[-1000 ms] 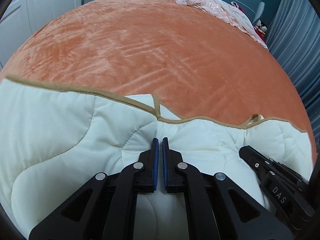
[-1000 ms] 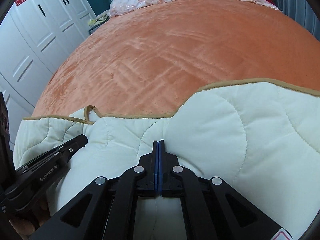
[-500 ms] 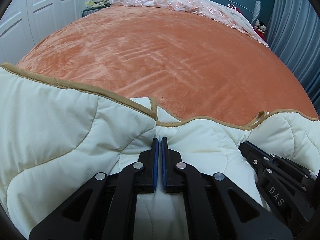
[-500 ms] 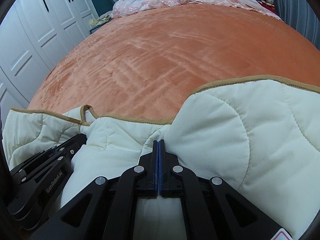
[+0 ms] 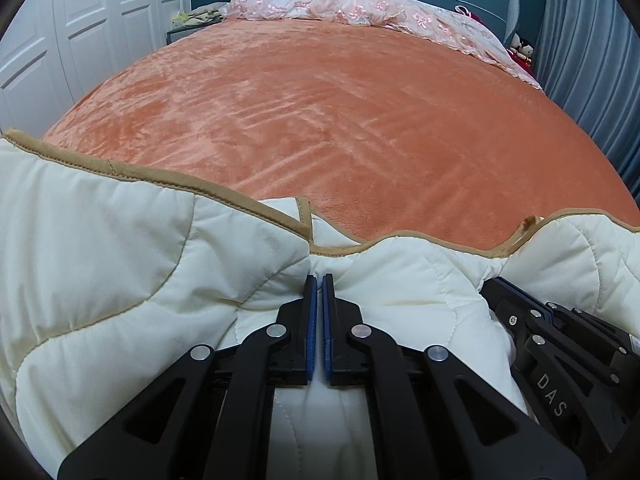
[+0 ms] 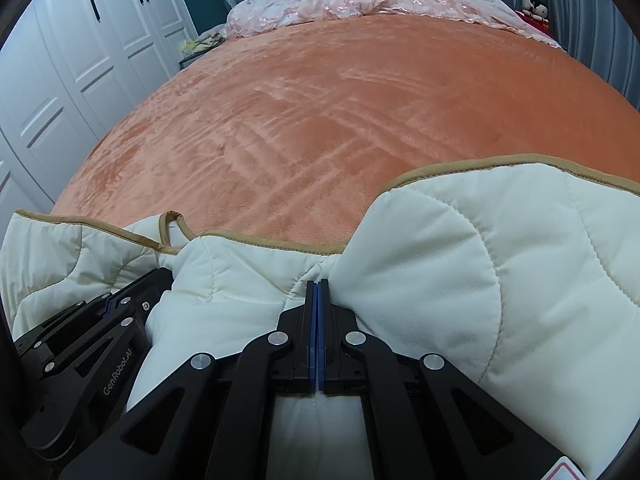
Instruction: Fold large clothes
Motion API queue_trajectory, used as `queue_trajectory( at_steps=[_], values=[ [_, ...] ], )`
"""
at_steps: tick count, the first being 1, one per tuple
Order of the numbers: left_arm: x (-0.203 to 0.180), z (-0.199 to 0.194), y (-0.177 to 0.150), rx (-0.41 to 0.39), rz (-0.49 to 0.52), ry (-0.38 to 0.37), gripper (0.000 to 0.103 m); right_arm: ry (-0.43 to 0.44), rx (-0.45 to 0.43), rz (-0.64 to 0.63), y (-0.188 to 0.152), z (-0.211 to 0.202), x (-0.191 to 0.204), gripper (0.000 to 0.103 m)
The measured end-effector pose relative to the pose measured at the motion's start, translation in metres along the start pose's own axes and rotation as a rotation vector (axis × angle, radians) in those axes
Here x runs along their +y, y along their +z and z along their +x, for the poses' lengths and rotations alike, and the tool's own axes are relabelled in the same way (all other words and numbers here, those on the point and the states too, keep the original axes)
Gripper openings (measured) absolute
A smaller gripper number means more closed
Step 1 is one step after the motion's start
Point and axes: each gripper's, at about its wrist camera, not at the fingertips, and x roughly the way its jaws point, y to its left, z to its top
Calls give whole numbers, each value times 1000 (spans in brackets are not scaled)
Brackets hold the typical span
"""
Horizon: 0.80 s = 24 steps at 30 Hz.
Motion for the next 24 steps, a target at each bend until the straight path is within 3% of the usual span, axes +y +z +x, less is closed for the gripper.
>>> queue_trajectory(
  at_steps=[9, 12, 14, 16, 19, 24],
  values=[
    [-4, 2, 3, 13, 17, 26, 1, -11, 1, -7, 4, 4, 2, 0],
    [5, -6, 13, 64, -22, -15, 2, 3, 29, 26, 11, -3, -3, 0],
    [27, -26, 20, 89, -123, -45, 5, -57, -6, 66, 14, -30, -6, 0],
    [56, -62, 19, 66, -215, -45, 9, -31, -69, 77, 7, -71, -6, 9],
    [98, -114, -1, 32, -300, -64, 22, 35, -62, 65, -24, -113, -3, 9],
    [159, -174, -65, 59, -435, -59, 33, 115, 19, 10, -89, -149, 20, 9]
  ],
)
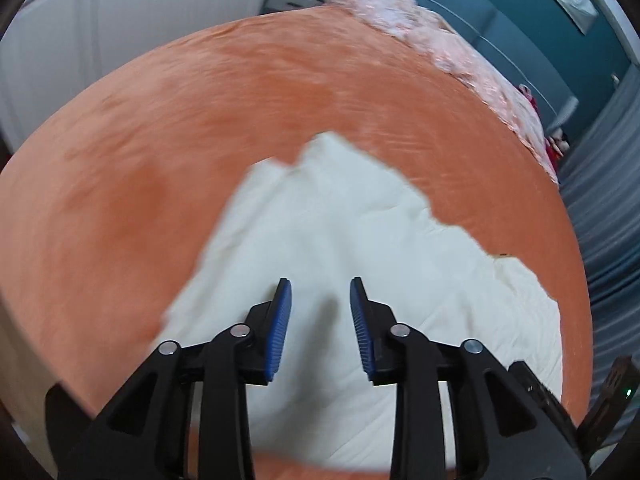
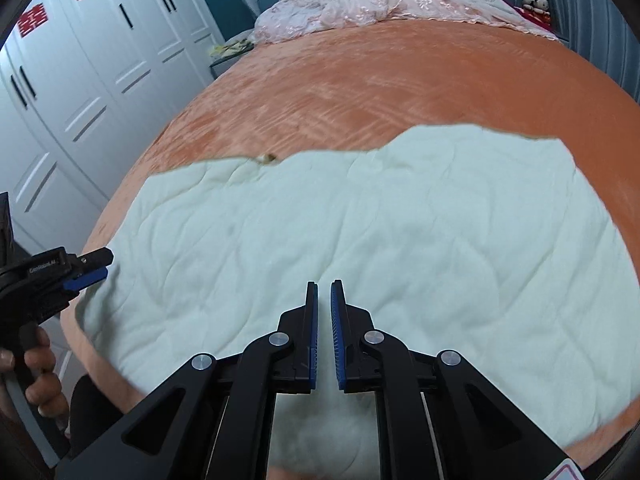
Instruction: Fold large clothes
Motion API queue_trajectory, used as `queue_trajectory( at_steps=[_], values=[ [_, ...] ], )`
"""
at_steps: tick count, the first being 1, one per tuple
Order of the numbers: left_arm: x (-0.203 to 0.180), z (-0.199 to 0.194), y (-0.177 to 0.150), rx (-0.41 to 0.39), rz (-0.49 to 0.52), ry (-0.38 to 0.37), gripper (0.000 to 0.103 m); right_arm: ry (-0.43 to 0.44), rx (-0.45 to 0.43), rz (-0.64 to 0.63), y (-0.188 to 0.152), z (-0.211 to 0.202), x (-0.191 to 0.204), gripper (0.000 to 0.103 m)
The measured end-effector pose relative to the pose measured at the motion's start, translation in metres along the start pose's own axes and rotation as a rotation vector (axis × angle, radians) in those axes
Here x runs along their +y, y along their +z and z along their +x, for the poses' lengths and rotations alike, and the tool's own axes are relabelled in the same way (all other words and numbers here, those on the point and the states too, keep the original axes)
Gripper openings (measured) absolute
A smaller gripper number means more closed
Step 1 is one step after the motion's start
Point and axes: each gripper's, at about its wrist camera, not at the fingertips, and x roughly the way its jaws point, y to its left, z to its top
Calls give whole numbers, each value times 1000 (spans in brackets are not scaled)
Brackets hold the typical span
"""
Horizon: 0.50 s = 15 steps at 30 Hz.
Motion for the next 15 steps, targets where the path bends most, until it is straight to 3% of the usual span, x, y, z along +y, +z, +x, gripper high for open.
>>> queue_trajectory(
  at_steps=[2, 5, 6, 8, 11, 15],
  values=[
    [25, -16, -18, 4, -45, -30, 36, 24, 27, 2, -20, -6, 10, 9],
    [45, -27, -41, 3, -91, -69, 60, 24, 61, 11, -37, -1, 18, 9],
    [48, -27, -45, 2, -102, -51, 68, 19, 68, 15, -40, 2, 19, 9],
    [52, -30, -51, -6, -125, -10, 69, 3, 71, 17, -43, 6, 20, 9],
    [65, -37, -57, -41, -208, -27, 71, -16, 72, 7, -48, 11, 22, 9],
    [68, -11, -56, 45, -203, -43, 74, -40, 74, -12, -53, 17, 25, 9]
  ],
)
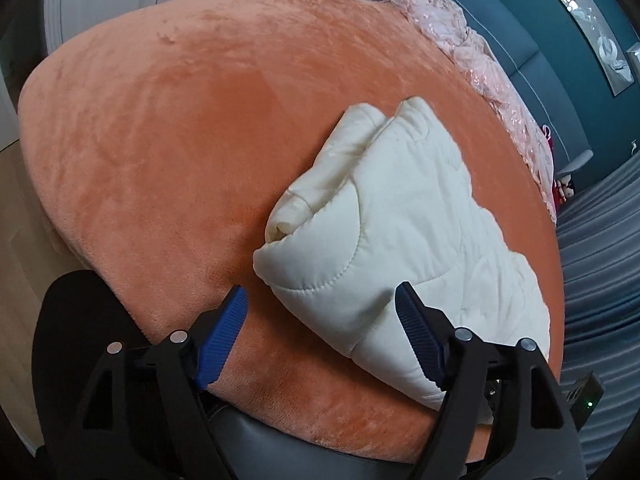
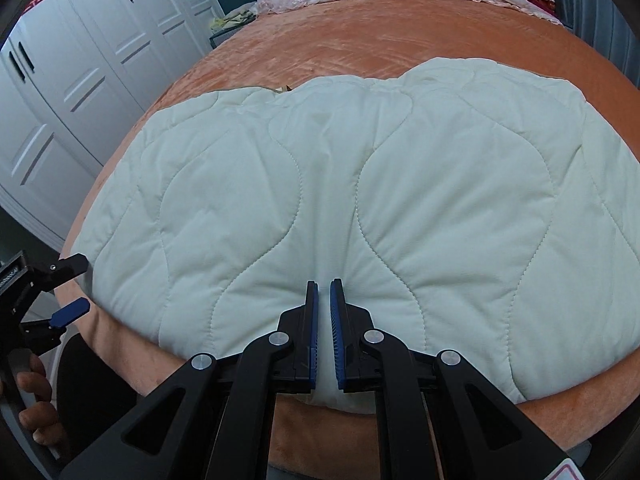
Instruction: Fold large clothes
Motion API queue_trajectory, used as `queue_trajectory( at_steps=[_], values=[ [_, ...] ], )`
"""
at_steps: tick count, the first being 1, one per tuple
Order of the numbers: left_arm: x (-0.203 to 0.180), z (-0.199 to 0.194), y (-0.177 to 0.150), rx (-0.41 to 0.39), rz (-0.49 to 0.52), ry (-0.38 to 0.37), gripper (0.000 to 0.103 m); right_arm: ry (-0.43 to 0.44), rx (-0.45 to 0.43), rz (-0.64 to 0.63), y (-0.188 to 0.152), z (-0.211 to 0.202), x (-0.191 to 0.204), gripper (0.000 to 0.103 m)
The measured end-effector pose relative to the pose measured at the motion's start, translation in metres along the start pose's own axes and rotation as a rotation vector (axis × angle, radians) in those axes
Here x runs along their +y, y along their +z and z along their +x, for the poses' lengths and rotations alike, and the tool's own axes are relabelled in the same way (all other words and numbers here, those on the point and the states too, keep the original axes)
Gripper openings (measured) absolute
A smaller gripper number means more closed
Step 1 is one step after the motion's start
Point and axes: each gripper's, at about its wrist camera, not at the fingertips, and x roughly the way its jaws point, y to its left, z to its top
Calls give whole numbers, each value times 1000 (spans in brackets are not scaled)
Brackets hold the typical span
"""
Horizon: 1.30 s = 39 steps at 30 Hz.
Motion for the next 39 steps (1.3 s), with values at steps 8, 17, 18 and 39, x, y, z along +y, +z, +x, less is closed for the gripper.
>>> queue_trajectory(
  at_steps=[8, 17, 18, 39],
  values=[
    [-1, 31, 0, 45, -71, -106, 61, -38, -1, -37, -1, 4, 5, 9],
    [-30, -29, 5, -11, 33, -208, 16, 10, 45, 20, 1, -14, 0, 4],
    [-31, -37, 6, -20, 43, -214, 15, 17, 55, 17, -2, -20, -1, 3],
    [-211, -118, -75, -105, 608, -315, 14, 104, 99, 40, -27, -77, -19, 4]
  ],
)
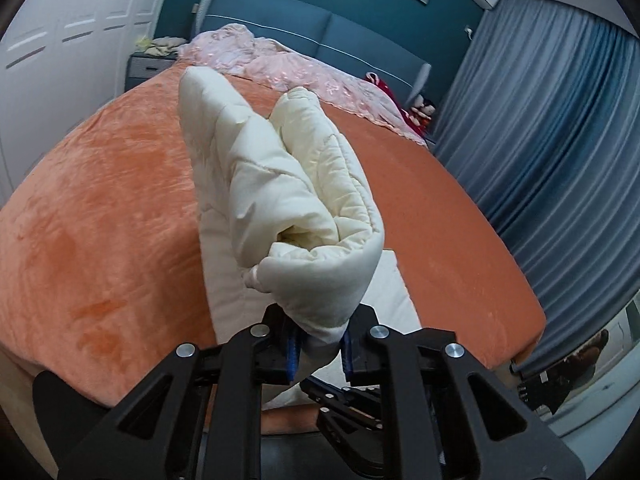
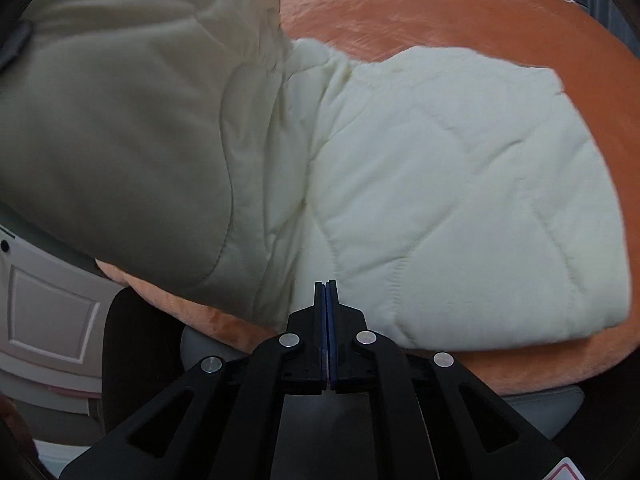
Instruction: Fold large clothes
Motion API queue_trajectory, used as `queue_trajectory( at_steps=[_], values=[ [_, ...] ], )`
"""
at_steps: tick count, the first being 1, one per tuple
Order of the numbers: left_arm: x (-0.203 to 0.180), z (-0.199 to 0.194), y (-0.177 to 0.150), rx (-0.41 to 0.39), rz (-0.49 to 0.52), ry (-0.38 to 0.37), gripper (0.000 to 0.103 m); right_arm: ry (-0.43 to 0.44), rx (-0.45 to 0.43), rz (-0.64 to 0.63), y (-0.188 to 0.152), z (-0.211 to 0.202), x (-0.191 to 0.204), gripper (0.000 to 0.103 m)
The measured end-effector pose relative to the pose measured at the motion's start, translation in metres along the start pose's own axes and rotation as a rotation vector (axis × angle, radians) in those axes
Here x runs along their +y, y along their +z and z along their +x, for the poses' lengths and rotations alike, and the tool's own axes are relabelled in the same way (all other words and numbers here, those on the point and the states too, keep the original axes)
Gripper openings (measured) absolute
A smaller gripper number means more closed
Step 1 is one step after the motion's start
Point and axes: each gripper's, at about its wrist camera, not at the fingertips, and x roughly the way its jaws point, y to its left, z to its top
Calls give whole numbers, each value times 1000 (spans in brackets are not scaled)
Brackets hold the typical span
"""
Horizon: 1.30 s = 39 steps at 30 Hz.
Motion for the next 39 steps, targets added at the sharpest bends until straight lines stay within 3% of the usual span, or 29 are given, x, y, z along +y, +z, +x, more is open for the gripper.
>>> queue_trajectory(
  at_steps=[5, 9, 11, 14, 16, 17, 18, 20, 22, 27, 30, 31, 32, 33, 35, 39],
  values=[
    [-38, 57, -12, 110, 42, -40, 15, -40, -84, 120, -6, -62, -61, 4],
    [-57, 106, -42, 265, 51, -51, 21, -60, -131, 177, -10, -96, -93, 4],
    [-62, 114, -57, 303, 56, -57, 22, -61, -149, 186, -7, -106, -102, 6],
    [-62, 93, -62, 277, 79, -66, 40, -44, -182, 176, -3, -122, -96, 9],
    [-55, 67, -61, 240, 49, -104, 65, -29, -205, 153, 2, -132, -91, 10],
    [-51, 55, -61, 218, 39, -101, 69, -20, -216, 138, 4, -136, -89, 13],
    [-46, 44, -61, 192, 38, -83, 71, -8, -230, 121, 9, -141, -83, 17],
    [-37, 36, -63, 184, 58, -1, 71, 18, -260, 88, 17, -147, -72, 55],
    [-22, 41, -69, 227, 87, 95, 71, 30, -284, 55, 24, -147, -60, 60],
    [14, 62, -93, 330, 28, 181, 71, 15, -214, 32, 45, -127, -46, 60],
    [25, 78, -106, 369, 46, 217, 71, 12, -169, 55, 51, -114, -45, 58],
    [27, 82, -109, 378, 51, 219, 71, 4, -159, 60, 52, -109, -47, 49],
    [29, 88, -112, 385, 53, 229, 70, -4, -151, 62, 53, -104, -47, 27],
    [30, 90, -115, 394, 57, 231, 70, -7, -141, 65, 54, -101, -49, 19],
    [31, 91, -120, 395, 60, 246, 65, 3, -150, 81, 51, -102, -54, 12],
    [47, 97, -117, 408, -2, 266, 39, -77, -194, 77, 37, -119, -64, 10]
  ],
)
